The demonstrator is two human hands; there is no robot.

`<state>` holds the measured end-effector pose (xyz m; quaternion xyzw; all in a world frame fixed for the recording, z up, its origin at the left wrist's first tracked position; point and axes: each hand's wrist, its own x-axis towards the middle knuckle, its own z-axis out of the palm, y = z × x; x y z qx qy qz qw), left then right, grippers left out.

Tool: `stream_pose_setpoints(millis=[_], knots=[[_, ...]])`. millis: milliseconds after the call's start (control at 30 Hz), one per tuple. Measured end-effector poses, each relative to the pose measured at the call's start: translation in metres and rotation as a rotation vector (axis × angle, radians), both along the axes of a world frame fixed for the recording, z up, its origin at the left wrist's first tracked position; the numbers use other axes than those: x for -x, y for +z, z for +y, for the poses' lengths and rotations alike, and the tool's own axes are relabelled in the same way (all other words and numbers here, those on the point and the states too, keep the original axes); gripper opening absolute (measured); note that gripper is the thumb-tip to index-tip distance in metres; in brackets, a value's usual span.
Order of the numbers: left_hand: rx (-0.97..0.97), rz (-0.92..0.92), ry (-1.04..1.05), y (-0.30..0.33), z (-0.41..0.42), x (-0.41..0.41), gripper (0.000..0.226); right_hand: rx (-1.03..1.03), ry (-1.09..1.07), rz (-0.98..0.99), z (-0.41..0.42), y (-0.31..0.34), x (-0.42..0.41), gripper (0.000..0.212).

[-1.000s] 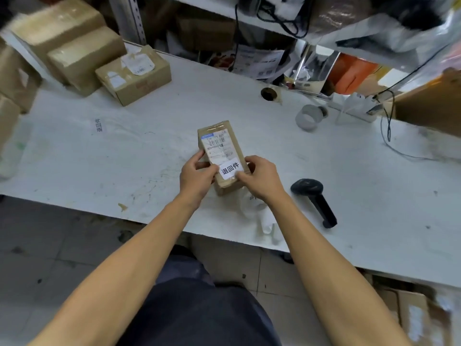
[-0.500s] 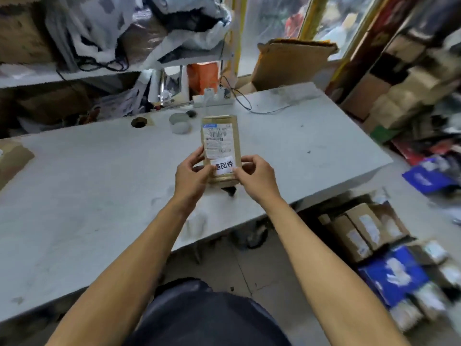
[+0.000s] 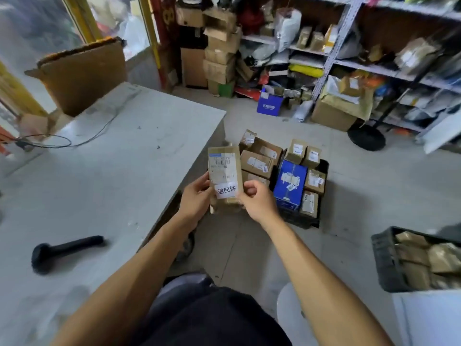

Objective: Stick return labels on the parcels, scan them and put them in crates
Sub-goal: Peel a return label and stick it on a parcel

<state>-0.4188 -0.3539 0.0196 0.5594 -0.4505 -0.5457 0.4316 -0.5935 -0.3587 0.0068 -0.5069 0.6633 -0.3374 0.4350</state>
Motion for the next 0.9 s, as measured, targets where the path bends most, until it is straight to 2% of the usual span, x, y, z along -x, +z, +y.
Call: stream_pose_setpoints(millis=[167,267,467,700,900], knots=[[-0.099,-0.059,-0.198,-0.026,-0.037,0.056,0.049,-0.093,-0.163,-0.021,-0.008,-0.029,0.056,0.023],[-0.156,-0.128,-0.278,-0.048,-0.075,0.080,0.058,-0.140,-0.212,-0.041,-0.029,-0.046,0.081,0.022],[-0.289,-0.155,-0.365,-0.098,-0.175,0.138,0.065,-0.251,-0.275,-0.072,-0.115,-0.088,0.138,0.021],[-0.495,-0.155,-0.342,-0.122,-0.271,0.211,0.066,-0.429,-0.294,-0.020,-0.208,-0.106,0.203,0.026],[-0.525,-0.212,-0.442,-0.135,-0.325,0.262,0.051,-0.528,-0.384,-0.042,-0.243,-0.121,0.245,0.023]])
